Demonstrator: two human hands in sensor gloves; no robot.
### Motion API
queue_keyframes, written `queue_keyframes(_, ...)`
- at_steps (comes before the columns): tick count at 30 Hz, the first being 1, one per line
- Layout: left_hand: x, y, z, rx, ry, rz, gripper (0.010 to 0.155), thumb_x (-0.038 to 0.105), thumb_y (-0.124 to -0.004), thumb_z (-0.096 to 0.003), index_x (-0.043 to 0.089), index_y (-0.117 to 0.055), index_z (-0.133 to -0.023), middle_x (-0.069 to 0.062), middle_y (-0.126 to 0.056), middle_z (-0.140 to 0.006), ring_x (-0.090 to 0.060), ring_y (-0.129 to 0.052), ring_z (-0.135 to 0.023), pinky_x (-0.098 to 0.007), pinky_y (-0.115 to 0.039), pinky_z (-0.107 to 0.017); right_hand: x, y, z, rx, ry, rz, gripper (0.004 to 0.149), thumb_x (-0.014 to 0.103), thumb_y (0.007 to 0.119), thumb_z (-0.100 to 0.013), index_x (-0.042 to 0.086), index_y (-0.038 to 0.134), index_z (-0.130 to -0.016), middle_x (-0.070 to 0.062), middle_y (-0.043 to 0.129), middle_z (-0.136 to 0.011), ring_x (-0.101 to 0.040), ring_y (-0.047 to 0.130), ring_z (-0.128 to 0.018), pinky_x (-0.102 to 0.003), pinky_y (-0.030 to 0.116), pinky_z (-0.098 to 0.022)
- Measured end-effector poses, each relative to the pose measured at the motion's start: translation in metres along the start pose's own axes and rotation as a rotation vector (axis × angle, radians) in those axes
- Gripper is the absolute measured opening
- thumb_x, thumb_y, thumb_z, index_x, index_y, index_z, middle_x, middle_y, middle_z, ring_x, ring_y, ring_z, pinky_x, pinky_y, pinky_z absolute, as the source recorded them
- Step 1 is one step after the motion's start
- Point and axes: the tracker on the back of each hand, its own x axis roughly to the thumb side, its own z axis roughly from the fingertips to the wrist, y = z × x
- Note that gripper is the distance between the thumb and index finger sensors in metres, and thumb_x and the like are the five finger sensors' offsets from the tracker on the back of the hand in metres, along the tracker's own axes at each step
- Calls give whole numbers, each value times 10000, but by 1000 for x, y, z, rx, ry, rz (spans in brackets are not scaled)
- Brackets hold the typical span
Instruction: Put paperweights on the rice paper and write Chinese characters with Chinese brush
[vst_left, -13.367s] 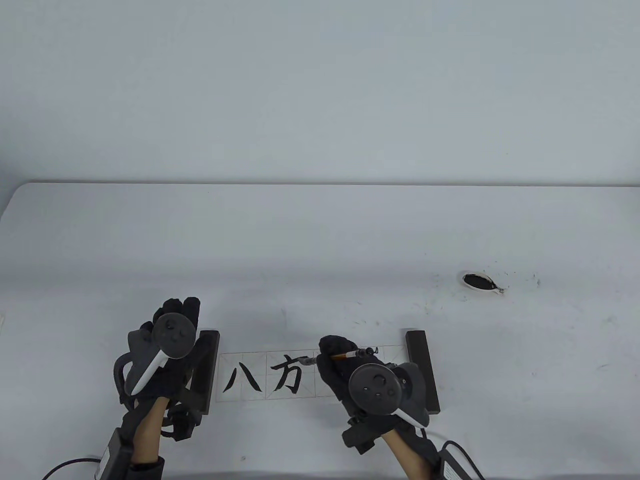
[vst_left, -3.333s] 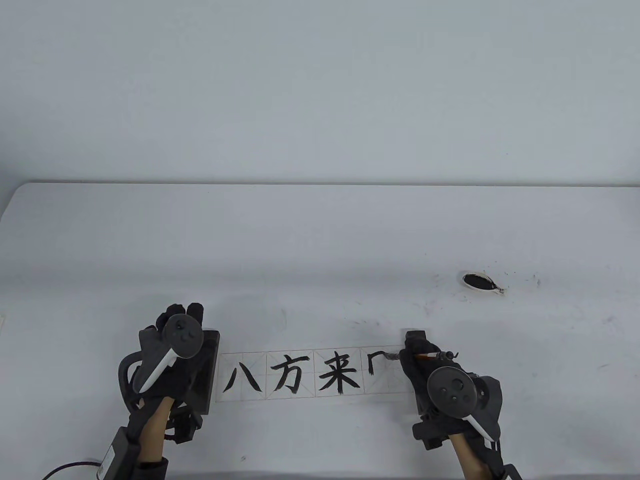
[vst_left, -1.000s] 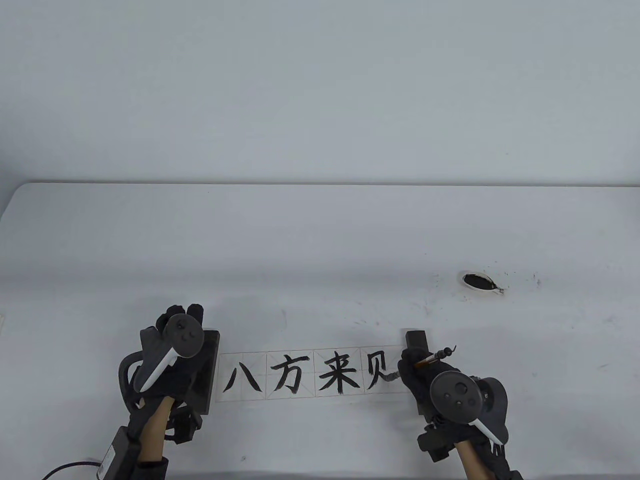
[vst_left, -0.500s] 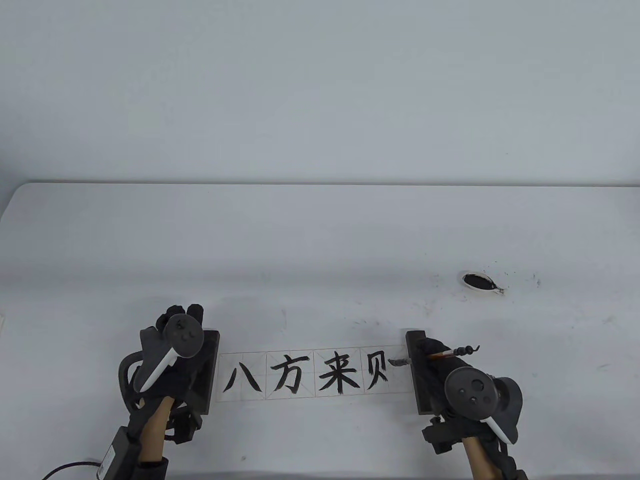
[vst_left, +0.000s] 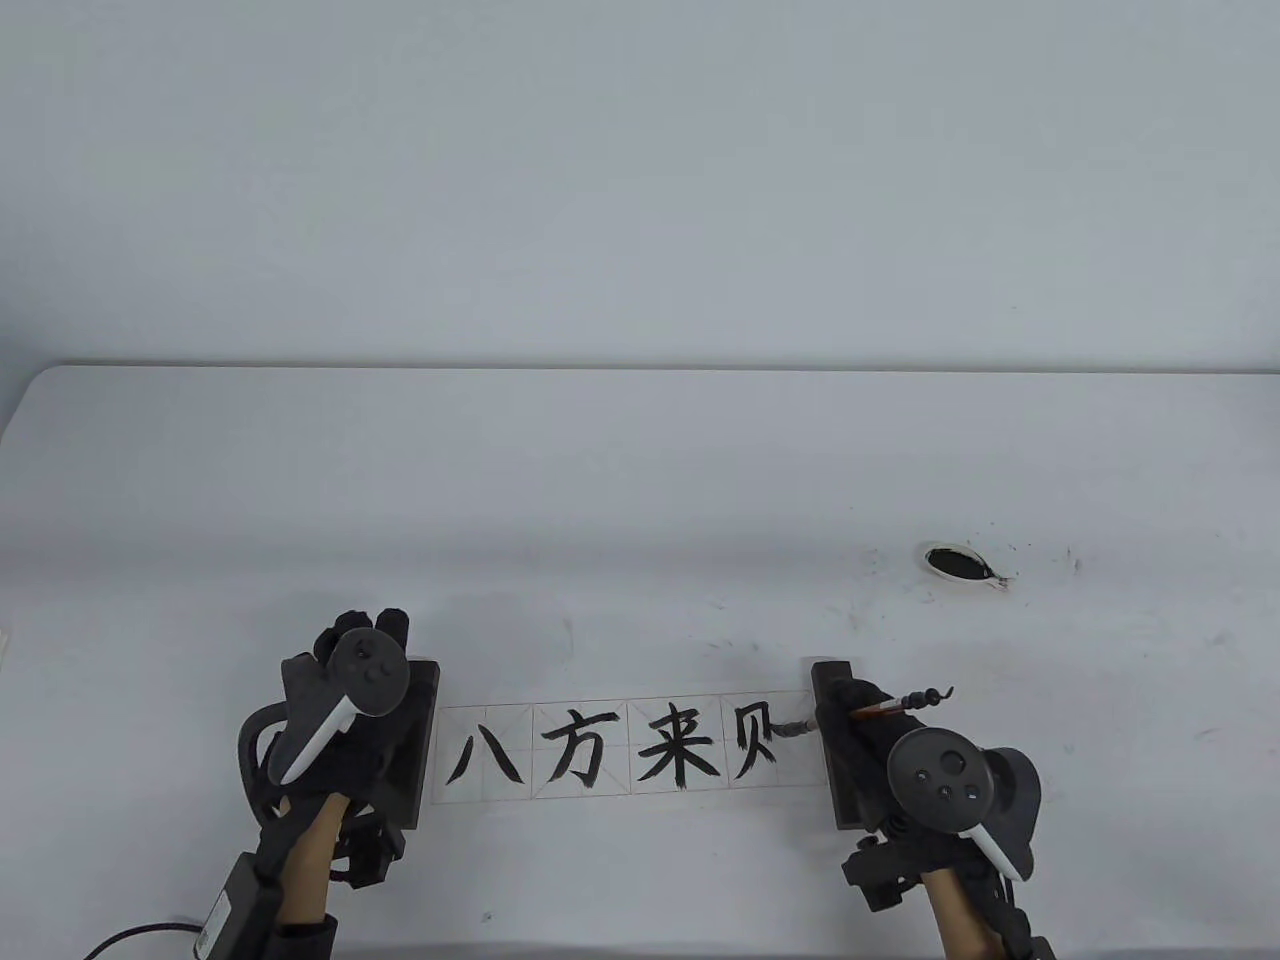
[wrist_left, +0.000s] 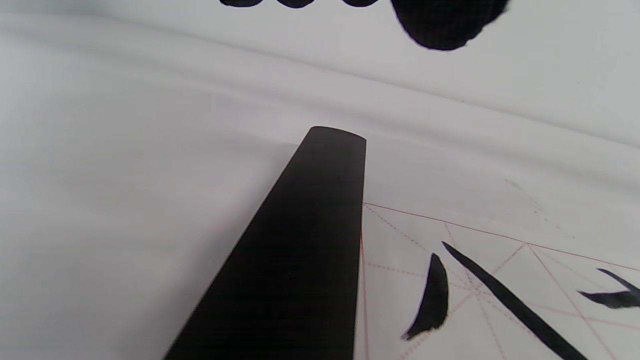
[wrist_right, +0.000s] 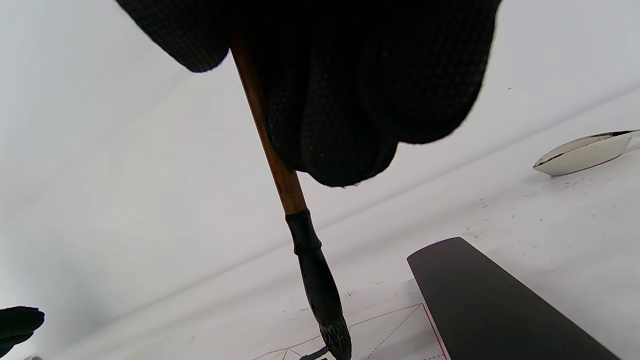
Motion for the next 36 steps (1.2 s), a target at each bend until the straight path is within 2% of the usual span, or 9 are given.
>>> queue_keyframes(3, 0, 0, 0, -2, 0, -3, 793, 538, -576, -550, 378, -140, -1192, -52, -142, -1284, -350, -208, -1211, -504, -141, -857, 0, 1, 0, 3, 8, 35, 424, 375, 681, -558, 78, 783, -842, -140, 960, -686, -247, 1007, -504, -350, 870, -351)
queue_keyframes(11, 0, 0, 0, -4, 0, -2, 793, 539, -576, -550, 377, -141, -1192, -63, -141, -1284, -347, -207, -1213, -504, -141, -857, 3, -3, 3, -77, 34, 180, 415, 371, 688, -554, 76, 800, -823, -142, 971, -659, -249, 1011, -475, -349, 871, -329)
queue_keyframes(14, 0, 0, 0, -4, 0, -3, 792, 539, -577, -549, 378, -142, -1192, -64, -144, -1284, -355, -206, -1211, -504, -142, -858, 4, -3, 3, -71, 23, 169, 415, 375, 687, -553, 81, 800, -822, -136, 973, -657, -242, 1013, -473, -342, 874, -328)
queue_keyframes(19, 0, -1, 0, -5, 0, -2, 793, 538, -576, -550, 375, -141, -1193, -56, -142, -1284, -351, -204, -1211, -504, -142, -857, 3, -4, 4, -149, 23, 89, 427, 378, 679, -556, 76, 782, -841, -136, 962, -679, -241, 1010, -491, -341, 874, -338)
queue_keyframes(26, 0, -1, 0, -7, -1, -5, 794, 538, -577, -550, 375, -141, -1193, -58, -140, -1284, -351, -208, -1211, -504, -142, -857, 3, 5, 2, -116, 15, 106, 437, 375, 674, -560, 69, 766, -858, -141, 951, -703, -245, 1006, -518, -349, 872, -355)
queue_keyframes(36, 0, -2, -1, -11, 0, -8, 793, 539, -576, -550, 377, -141, -1192, -60, -142, -1284, -350, -209, -1211, -504, -143, -857, 4, 5, 2, -121, 17, 116, 439, 373, 674, -561, 68, 761, -864, -145, 948, -711, -248, 1005, -524, -349, 872, -357)
